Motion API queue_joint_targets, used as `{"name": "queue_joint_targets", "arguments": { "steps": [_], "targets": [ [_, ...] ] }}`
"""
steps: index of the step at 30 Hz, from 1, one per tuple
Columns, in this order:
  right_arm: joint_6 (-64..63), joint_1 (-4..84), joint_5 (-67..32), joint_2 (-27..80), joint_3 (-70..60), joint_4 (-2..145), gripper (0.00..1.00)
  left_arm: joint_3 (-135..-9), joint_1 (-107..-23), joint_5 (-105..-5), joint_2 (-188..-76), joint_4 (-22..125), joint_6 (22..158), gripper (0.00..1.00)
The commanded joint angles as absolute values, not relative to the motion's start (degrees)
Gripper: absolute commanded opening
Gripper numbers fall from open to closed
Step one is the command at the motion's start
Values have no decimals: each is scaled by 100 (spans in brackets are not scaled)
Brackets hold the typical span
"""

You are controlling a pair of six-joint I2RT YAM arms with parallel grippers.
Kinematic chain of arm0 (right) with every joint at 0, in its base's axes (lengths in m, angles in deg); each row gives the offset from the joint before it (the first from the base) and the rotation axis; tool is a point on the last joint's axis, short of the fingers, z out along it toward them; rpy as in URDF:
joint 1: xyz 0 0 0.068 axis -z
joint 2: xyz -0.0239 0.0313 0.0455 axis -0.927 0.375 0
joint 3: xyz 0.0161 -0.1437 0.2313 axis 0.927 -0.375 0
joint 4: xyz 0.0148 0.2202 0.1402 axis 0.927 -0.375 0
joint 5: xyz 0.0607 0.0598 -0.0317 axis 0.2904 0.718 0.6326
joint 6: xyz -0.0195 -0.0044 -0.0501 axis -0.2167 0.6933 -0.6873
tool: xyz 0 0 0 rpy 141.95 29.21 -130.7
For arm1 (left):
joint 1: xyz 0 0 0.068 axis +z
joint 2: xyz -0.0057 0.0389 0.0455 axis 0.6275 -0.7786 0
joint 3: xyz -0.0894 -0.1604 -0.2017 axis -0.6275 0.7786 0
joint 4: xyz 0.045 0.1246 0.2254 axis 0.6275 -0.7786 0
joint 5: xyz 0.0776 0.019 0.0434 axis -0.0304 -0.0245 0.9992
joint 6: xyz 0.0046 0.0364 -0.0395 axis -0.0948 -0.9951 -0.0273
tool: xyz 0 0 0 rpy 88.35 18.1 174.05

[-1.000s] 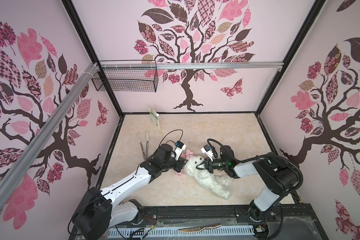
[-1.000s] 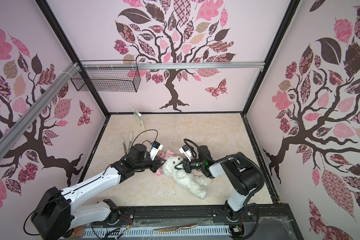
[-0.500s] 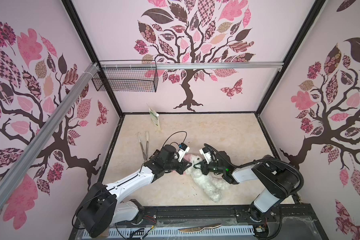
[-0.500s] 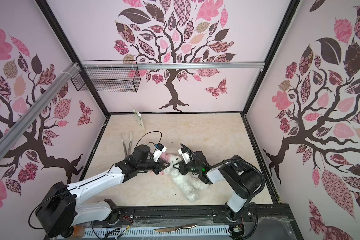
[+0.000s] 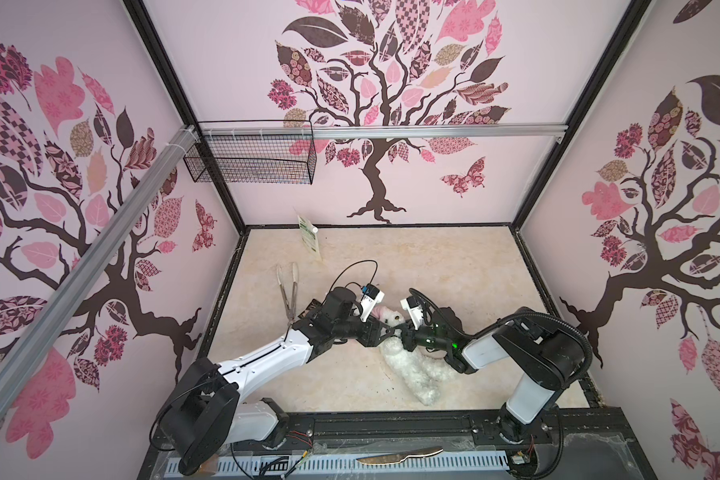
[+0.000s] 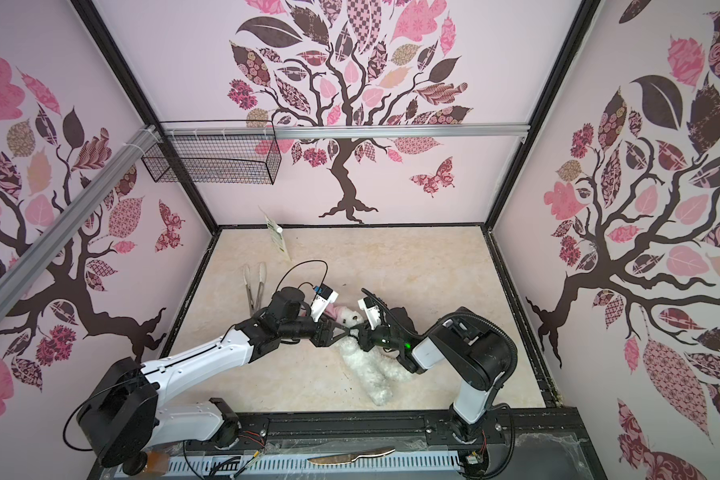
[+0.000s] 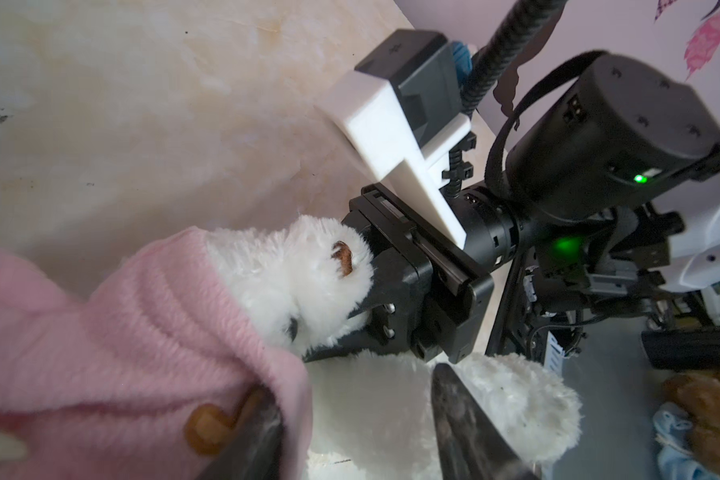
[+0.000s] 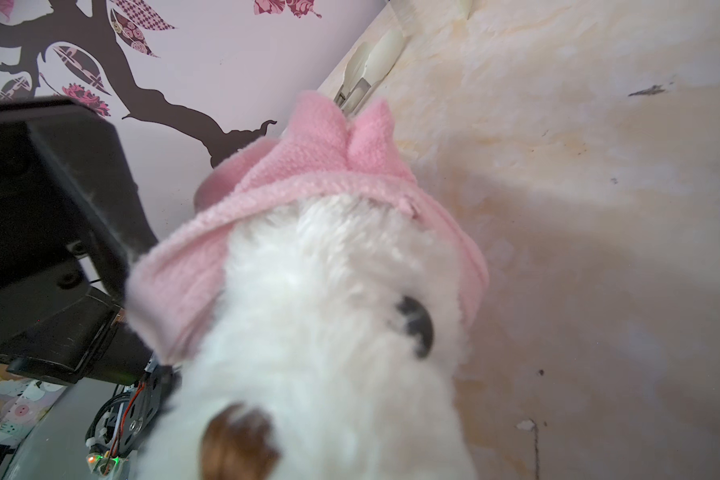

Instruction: Dress the teddy bear

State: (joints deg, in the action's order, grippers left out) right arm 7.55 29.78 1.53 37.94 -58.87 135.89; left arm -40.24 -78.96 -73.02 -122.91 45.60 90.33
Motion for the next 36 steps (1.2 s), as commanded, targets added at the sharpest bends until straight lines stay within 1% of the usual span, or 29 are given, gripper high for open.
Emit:
{"name": "queue_joint_targets", "arguments": {
  "steps": [1, 4, 11, 17, 21, 23, 26, 28, 32, 36],
  "targets": [
    [595, 2922, 121, 3767, -5931, 13605, 5, -4087, -7943, -6910, -12002, 4520, 9029, 63],
    [495, 2913, 77, 3682, -5951, 13376, 5, -4060, -7939, -6551, -11885, 4355, 9003, 68],
    [451, 2906, 34, 3657, -6033, 13211, 4, -4036, -7939, -5798, -11695, 4040, 9076, 77],
    [285, 2909, -170, 3583, -6011, 12632, 3, -3813, -7841, -5337, -11279, 4059, 9149, 92],
    [239, 2912, -256, 3510, -6028, 12311, 2, -3577, -7500, -4968, -10959, 4141, 9461, 93],
    [233, 2909, -283, 3488, -6059, 12223, 2, -3443, -7129, -5072, -10869, 4297, 9761, 88],
    [198, 2910, -291, 3444, -6071, 12096, 1, -3423, -6737, -5333, -11028, 4381, 9957, 77],
    [167, 2912, -274, 3418, -6054, 11989, 1, -3543, -6631, -5429, -11332, 4280, 9934, 68],
    [88, 2902, -307, 3382, -6020, 11834, 1, -3559, -6473, -5566, -12048, 4560, 9800, 53],
    [55, 2908, -301, 3399, -6019, 11828, 1, -3738, -6236, -6320, -12695, 4774, 9423, 38]
  ]
}}
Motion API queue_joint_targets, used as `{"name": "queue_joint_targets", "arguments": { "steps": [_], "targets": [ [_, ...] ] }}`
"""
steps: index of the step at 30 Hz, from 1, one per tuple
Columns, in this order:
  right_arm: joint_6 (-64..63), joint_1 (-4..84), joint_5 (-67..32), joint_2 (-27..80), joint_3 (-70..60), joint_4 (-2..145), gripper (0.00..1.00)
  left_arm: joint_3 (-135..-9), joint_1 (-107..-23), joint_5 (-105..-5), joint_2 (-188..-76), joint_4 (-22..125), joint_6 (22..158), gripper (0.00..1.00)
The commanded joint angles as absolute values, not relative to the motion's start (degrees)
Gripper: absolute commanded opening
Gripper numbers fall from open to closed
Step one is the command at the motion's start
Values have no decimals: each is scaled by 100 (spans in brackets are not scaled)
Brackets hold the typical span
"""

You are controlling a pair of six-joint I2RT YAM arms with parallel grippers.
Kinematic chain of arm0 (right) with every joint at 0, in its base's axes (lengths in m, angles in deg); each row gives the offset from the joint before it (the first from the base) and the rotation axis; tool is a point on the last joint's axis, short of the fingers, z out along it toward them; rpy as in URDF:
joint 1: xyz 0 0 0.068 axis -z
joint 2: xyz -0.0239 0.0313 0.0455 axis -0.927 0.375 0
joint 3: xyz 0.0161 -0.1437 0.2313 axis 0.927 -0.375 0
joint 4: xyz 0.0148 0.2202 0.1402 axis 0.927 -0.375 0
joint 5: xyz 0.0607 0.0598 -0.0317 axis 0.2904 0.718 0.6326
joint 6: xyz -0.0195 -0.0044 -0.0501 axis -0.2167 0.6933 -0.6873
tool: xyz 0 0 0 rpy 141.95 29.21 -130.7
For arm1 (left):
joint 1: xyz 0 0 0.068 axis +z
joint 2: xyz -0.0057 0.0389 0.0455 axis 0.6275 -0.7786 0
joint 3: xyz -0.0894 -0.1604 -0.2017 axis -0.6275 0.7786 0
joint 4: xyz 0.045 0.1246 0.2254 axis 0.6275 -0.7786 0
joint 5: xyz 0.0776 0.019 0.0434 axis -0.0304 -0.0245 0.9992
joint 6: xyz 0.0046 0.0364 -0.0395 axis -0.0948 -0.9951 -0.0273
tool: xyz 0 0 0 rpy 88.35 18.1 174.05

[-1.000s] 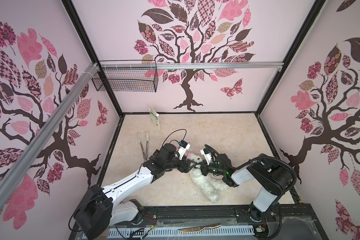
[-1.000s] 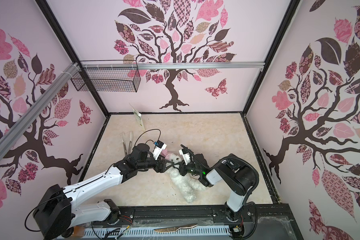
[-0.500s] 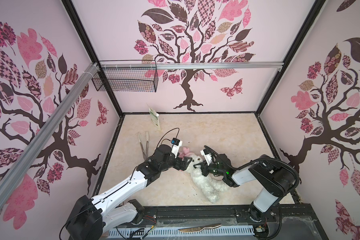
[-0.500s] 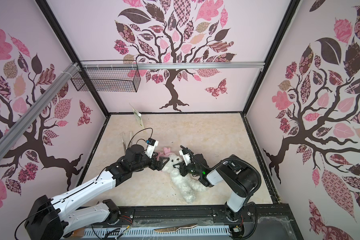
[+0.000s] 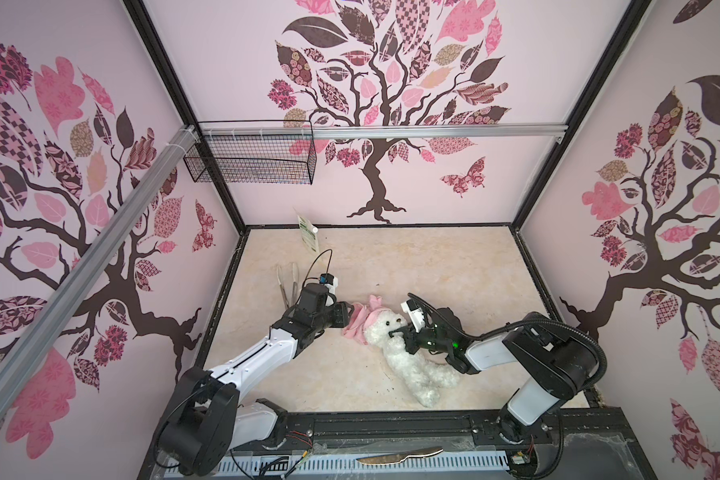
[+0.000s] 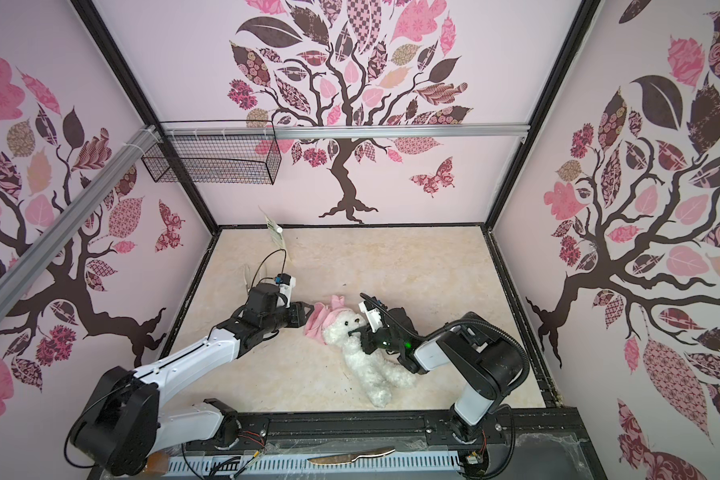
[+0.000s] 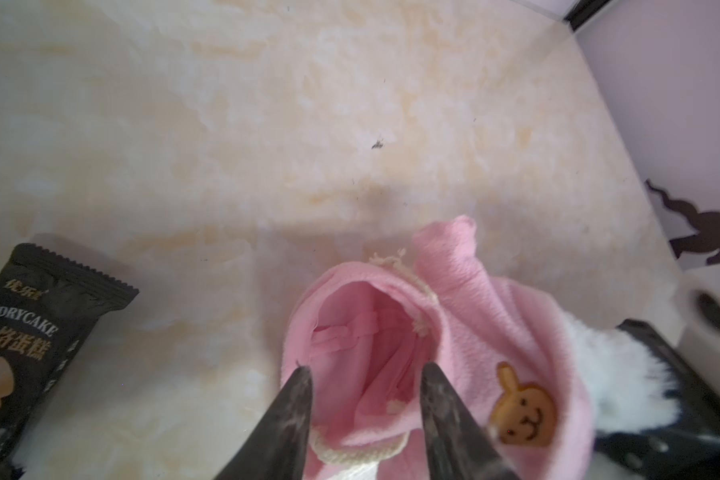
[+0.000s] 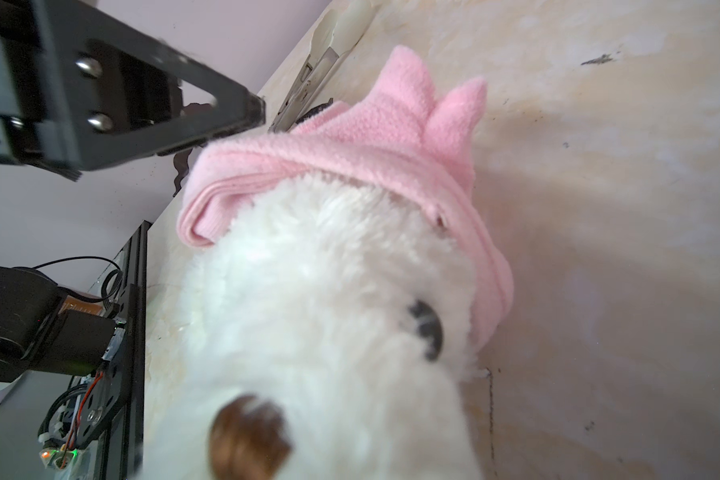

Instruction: Dress the teddy bear

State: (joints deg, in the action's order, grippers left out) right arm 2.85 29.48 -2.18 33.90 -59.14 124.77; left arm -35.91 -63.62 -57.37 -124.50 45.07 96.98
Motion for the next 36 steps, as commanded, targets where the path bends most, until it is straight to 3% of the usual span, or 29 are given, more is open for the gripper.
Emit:
{"name": "queue_joint_targets", "arguments": {
  "steps": [1, 4, 7, 16, 23, 29, 36],
  "targets": [
    [43, 2906, -292, 3408, -6015, 11823, 1, -3810, -6217, -6480, -12807, 4748, 9308, 36],
    [-20, 2907, -314, 3417, -6012, 11806, 1, -3973, -6196, -6784, -13169, 4641, 9068, 25],
    [-111, 2905, -336, 3392, -5996, 11788, 1, -4040, -6179, -6982, -13486, 4620, 8961, 25],
    [-599, 2909, -135, 3280, -5717, 11289, 1, -4286, -6150, -8159, -14162, 4764, 8634, 36],
    [-1191, 2910, -52, 3026, -5650, 10752, 2, -3940, -5951, -9195, -14310, 5623, 9112, 43],
    [-1769, 2913, -176, 2774, -5654, 10429, 2, -3783, -5723, -8950, -14154, 5716, 8990, 45],
    [-1830, 2913, -159, 2845, -5721, 10617, 1, -4097, -5697, -8659, -14452, 4958, 8617, 40]
  ]
}}
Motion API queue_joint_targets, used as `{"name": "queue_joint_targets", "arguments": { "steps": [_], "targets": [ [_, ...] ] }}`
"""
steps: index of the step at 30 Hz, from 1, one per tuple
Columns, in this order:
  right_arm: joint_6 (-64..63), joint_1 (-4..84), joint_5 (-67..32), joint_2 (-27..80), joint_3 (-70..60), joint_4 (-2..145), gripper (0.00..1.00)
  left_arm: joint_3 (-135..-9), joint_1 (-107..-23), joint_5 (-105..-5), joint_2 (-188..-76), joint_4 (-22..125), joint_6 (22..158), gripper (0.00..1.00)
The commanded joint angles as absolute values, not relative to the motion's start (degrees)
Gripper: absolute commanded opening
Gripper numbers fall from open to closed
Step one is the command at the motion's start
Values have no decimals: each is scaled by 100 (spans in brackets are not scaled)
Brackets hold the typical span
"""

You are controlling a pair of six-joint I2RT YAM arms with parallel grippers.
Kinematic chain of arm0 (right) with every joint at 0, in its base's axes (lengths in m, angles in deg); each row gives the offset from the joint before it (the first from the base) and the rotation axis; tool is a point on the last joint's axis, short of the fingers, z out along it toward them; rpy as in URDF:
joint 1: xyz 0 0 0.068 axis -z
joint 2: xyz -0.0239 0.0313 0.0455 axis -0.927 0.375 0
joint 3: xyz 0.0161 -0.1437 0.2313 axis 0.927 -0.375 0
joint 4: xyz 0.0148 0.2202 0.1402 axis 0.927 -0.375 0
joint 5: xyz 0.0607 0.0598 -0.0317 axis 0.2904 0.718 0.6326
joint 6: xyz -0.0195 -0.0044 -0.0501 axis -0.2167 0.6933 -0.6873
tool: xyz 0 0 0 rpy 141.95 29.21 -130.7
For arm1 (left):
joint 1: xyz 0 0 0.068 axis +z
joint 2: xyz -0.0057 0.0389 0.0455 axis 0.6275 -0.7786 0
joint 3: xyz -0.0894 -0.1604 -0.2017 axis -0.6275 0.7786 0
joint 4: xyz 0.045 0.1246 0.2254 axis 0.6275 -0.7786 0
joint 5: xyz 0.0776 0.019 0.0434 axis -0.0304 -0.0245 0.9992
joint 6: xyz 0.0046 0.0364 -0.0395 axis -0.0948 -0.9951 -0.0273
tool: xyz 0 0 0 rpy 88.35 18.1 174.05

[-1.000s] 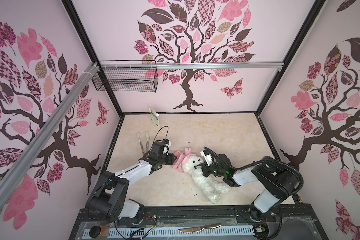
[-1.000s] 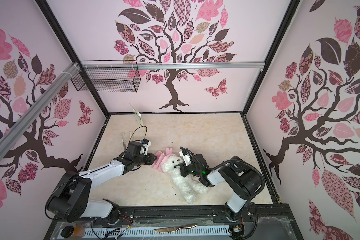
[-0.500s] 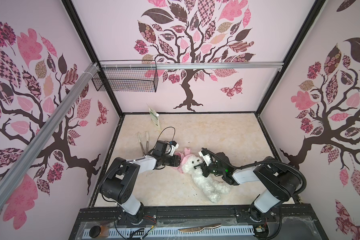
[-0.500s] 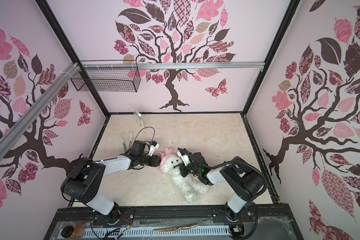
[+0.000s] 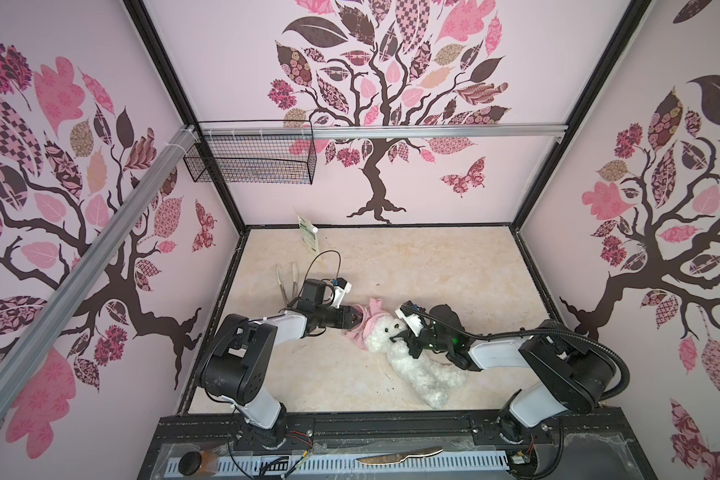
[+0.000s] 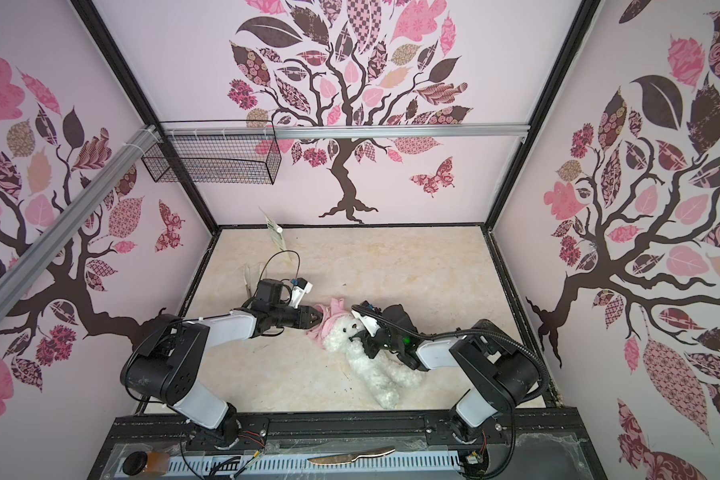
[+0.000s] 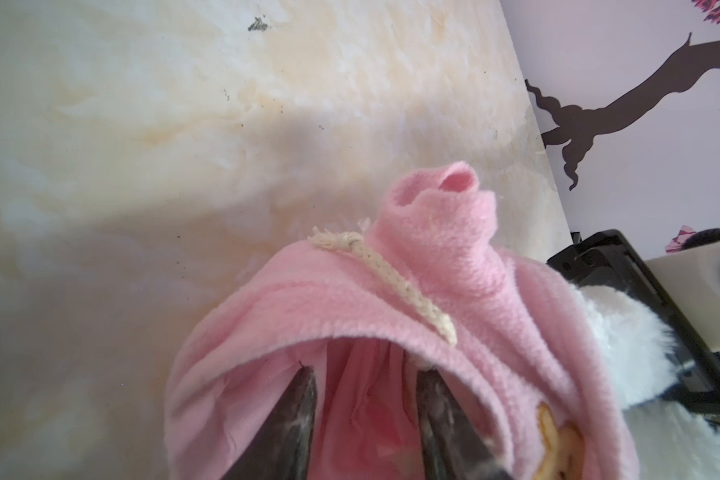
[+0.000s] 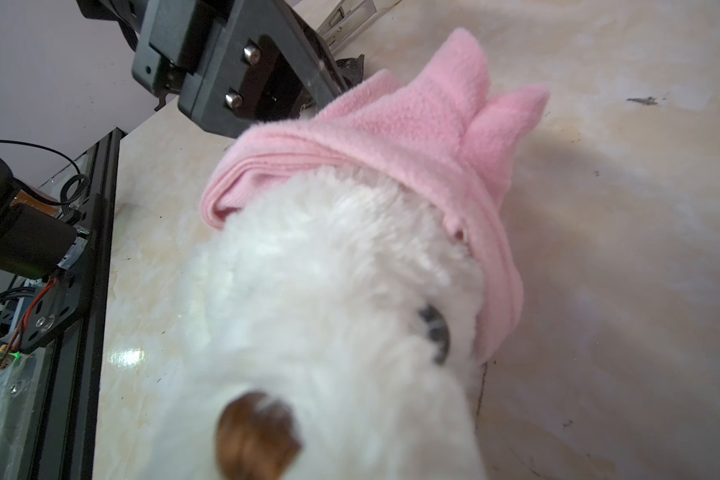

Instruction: Dress the teddy bear

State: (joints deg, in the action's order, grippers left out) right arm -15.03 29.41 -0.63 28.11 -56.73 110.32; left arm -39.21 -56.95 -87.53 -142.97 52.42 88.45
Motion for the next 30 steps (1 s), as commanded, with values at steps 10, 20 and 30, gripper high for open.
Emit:
{"name": "queue_joint_targets", "arguments": {
  "steps": [10, 20, 30],
  "targets": [
    [-1896, 2913, -319, 2934, -5624, 10484, 1, -4205, -5732, -9741, -14750, 5295, 8559, 37],
    [-2074, 2908, -494, 2774, -5914, 11038, 3, -4467, -6084, -10483, -15137, 5040, 8328, 43],
    [-2348, 2844, -787, 2370, -6376, 11692, 3, -4119, -6173, -11184, -14957, 6043, 8931, 54]
  ]
}}
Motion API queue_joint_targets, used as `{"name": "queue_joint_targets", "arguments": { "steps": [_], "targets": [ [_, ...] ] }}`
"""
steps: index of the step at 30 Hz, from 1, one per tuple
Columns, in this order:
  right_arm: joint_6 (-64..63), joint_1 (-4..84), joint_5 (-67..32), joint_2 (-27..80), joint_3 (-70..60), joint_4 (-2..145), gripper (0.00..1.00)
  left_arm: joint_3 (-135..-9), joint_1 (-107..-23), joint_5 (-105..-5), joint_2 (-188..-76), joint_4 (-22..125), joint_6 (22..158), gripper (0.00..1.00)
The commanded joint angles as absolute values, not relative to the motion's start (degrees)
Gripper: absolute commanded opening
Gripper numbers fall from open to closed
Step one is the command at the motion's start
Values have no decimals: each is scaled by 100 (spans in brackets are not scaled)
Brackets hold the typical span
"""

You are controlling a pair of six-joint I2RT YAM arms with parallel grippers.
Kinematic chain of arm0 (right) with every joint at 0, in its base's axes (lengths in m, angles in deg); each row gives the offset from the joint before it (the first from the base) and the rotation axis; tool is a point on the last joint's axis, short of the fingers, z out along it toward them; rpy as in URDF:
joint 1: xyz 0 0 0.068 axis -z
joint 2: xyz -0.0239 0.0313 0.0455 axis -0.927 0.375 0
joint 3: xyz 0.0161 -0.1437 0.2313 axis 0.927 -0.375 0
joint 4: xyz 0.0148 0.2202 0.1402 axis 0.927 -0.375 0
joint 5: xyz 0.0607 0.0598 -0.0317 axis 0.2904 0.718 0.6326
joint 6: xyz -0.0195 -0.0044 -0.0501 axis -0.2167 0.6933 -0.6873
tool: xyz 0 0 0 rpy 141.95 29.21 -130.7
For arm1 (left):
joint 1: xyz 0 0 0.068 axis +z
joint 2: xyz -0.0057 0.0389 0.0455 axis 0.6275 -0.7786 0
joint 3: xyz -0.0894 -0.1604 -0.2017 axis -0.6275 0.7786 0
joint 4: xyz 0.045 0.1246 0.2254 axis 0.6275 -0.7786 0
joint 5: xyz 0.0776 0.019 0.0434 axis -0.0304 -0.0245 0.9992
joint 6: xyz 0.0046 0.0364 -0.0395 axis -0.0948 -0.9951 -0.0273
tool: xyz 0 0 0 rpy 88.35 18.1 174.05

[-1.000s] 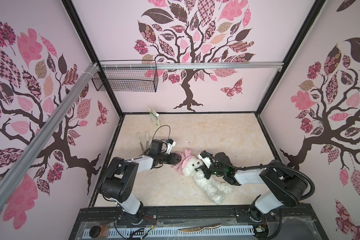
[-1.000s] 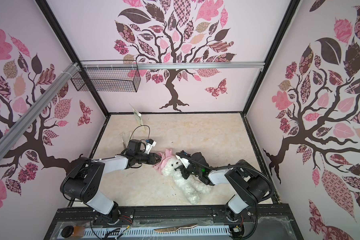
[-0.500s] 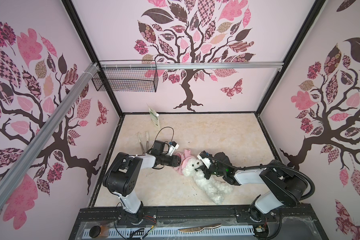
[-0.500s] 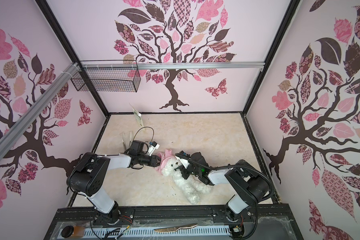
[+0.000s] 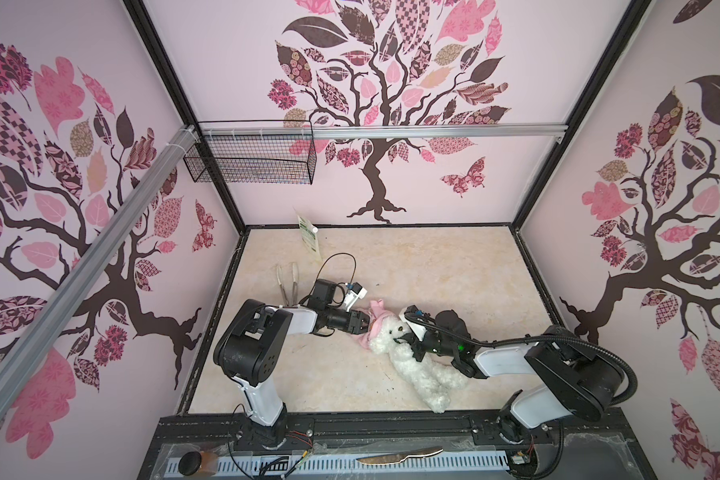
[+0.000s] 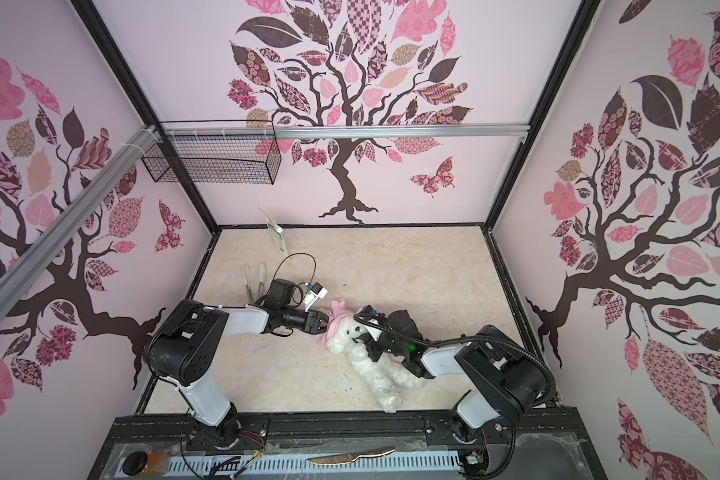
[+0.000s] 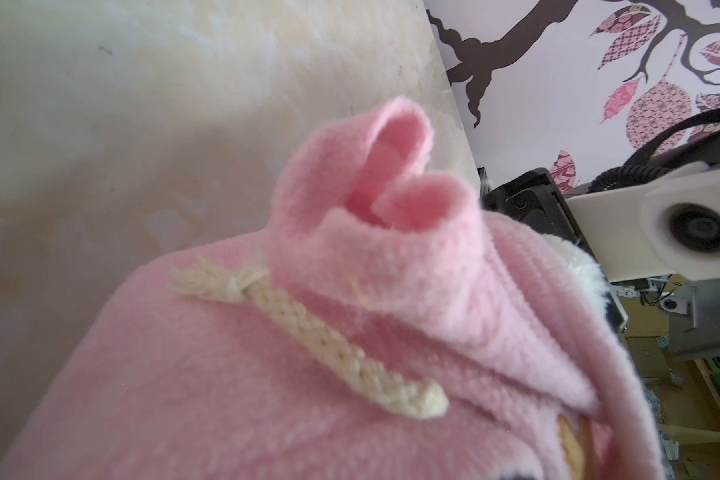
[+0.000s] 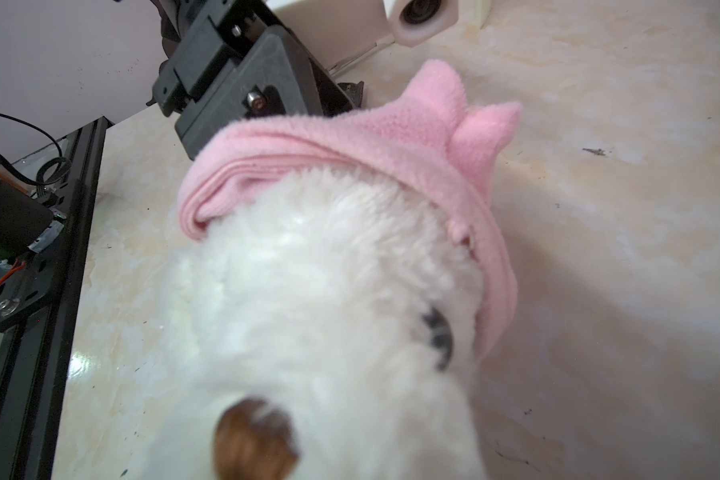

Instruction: Dress the teddy bear

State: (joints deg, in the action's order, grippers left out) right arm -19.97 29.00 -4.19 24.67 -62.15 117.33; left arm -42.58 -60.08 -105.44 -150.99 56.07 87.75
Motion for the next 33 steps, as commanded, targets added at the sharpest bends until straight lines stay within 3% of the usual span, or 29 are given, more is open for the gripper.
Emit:
{"name": "queue_joint_targets", "arguments": {
  "steps": [1, 15, 28, 33],
  "targets": [
    [-2411, 2807, -837, 2310, -6410, 11730, 4, -4105, -6211, -11193, -14918, 6045, 8940, 55],
    [-2812, 2544, -1362, 1379, -6839, 12039, 3, -3537, -6774, -10518, -14080, 7914, 11074, 71],
    [-2932, 2473, -858, 686, -7115, 12271, 3, -4144, -7190, -9806, -12665, 4346, 10114, 80],
    [-3104, 2297, -751, 698, -7075, 12234, 3, -4370, -7218, -9936, -12690, 4019, 9960, 81]
  ]
}}
